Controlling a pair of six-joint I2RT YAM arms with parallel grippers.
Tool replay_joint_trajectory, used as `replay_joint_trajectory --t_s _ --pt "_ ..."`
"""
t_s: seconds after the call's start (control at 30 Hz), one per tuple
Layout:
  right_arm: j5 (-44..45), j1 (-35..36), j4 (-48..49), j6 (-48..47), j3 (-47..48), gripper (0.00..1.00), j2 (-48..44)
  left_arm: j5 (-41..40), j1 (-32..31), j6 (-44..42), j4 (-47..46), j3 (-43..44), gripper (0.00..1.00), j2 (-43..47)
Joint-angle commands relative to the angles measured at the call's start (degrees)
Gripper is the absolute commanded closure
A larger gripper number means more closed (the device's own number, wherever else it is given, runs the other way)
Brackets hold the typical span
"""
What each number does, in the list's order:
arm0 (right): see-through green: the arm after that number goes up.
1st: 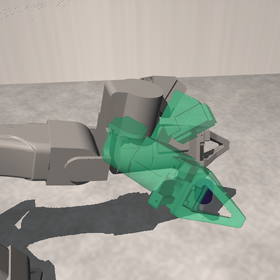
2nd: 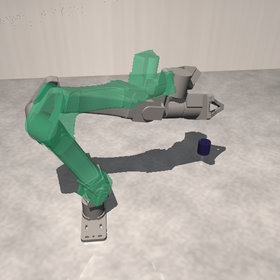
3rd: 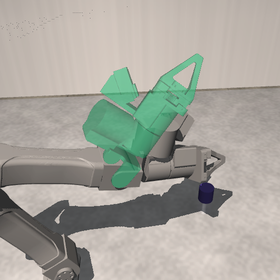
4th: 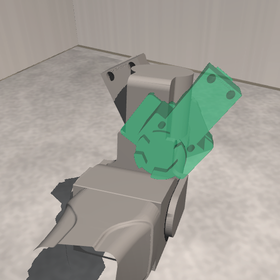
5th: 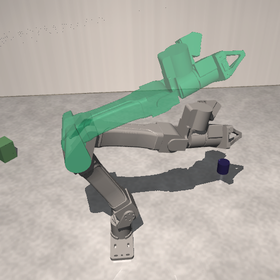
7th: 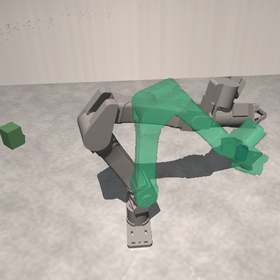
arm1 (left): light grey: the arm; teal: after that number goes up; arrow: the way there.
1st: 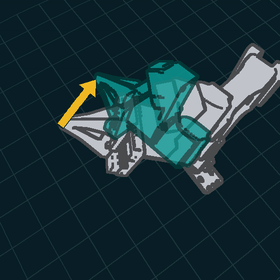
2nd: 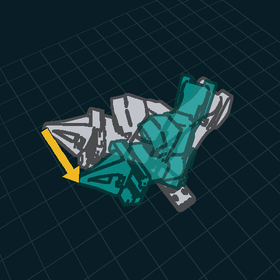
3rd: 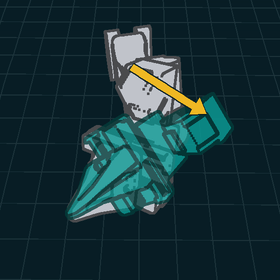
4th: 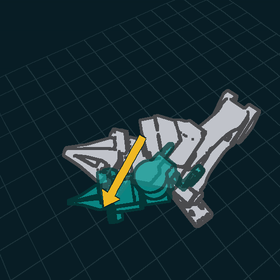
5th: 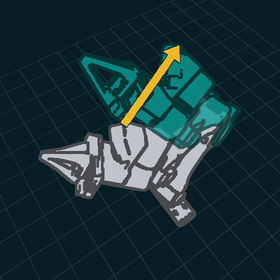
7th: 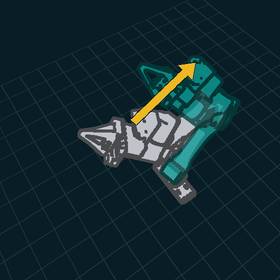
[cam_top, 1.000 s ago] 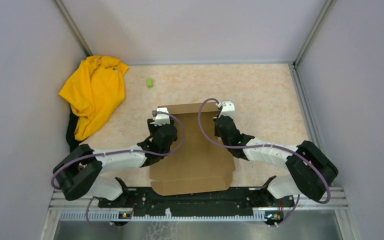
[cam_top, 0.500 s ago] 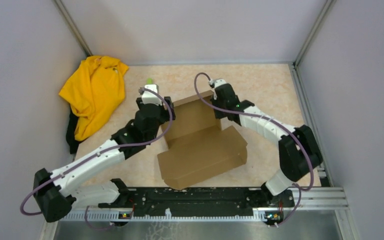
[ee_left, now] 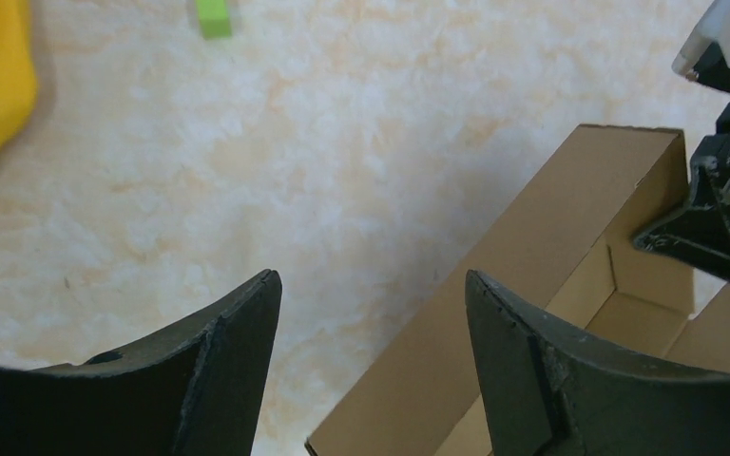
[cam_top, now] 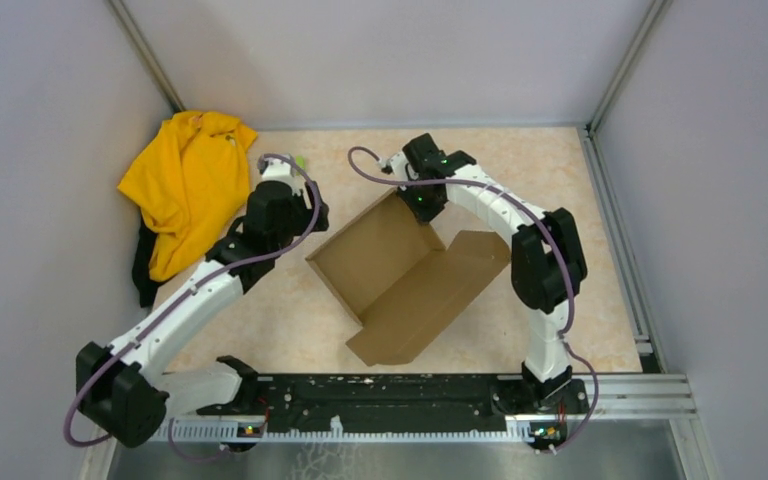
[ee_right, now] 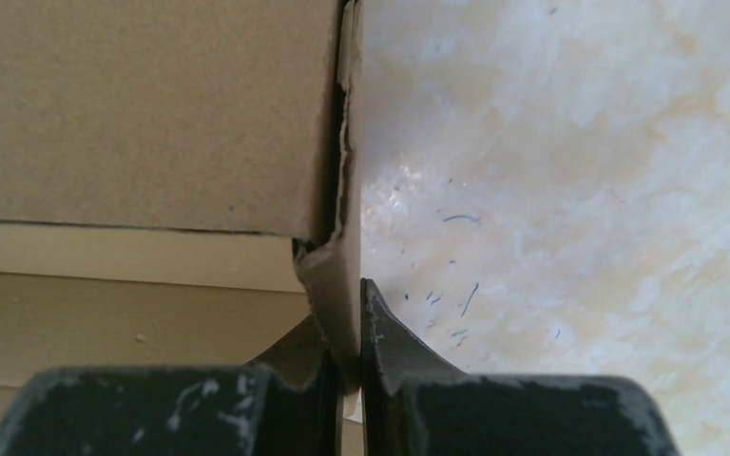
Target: Fold the paper box
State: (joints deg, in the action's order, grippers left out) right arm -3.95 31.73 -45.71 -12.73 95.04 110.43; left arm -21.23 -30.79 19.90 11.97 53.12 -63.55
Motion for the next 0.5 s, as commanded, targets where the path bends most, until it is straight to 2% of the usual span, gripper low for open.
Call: replay_joint_trajectory --t_s 0.0,0.27,0.47 --pt "-0.66 0.62 -4.95 -5.08 2.22 1.0 0.49 10.06 1.41 0.62 -2.6 -2.57 0.24 -3.47" --pt "-0.16 1.85 -6.67 -6.18 3.18 1.0 2.36 18.34 1.58 0.19 -7.85 -4.46 0.25 -12.02" --pt "-0.52 2.81 -6.51 -6.51 3.47 1.0 3.78 20.15 1.44 -0.05 -10.23 -6.36 0.25 -13.11"
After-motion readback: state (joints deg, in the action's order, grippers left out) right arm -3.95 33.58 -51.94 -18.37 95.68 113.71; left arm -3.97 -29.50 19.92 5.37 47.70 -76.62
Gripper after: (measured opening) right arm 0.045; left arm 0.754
